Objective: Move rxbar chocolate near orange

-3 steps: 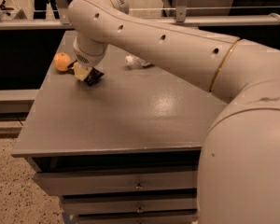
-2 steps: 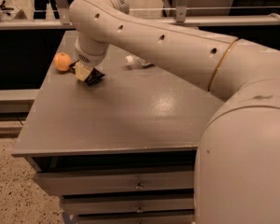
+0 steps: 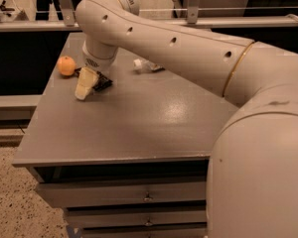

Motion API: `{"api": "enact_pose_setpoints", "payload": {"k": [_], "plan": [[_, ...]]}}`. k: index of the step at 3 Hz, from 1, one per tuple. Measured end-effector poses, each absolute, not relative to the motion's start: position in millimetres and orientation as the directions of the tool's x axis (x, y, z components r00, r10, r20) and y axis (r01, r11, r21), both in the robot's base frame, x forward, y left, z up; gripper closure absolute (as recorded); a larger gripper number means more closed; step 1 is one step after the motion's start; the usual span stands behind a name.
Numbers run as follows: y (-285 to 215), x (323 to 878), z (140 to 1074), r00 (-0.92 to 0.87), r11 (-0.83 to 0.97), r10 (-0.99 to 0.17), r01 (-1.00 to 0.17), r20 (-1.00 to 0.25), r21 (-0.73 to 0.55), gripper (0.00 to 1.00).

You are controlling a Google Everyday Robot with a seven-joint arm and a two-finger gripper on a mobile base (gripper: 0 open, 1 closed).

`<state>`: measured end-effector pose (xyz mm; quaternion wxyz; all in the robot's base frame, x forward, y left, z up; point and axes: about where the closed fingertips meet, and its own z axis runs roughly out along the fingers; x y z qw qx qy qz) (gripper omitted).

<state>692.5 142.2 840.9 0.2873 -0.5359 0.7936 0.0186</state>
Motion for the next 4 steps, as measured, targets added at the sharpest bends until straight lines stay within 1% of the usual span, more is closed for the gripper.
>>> {"api": "enact_pose_setpoints", "payload": {"k": [1, 2, 3, 4], "plan": [[117.8, 692.0, 861.8, -0.272, 0.461, -0.787, -0.856, -0.554, -0.234, 0.0], [92.2, 682.1, 903.8, -0.206, 0.462, -0.679, -0.866, -0.704, -0.192, 0.0], [76.6, 667.3, 935.4, -0.131, 0.44, -0.552, -0.885, -0.823, -0.154, 0.0], [58.0, 636.8, 968.3, -0.054, 0.41, -0.417, -0.902, -0.908, -0.134, 0.0]]}}
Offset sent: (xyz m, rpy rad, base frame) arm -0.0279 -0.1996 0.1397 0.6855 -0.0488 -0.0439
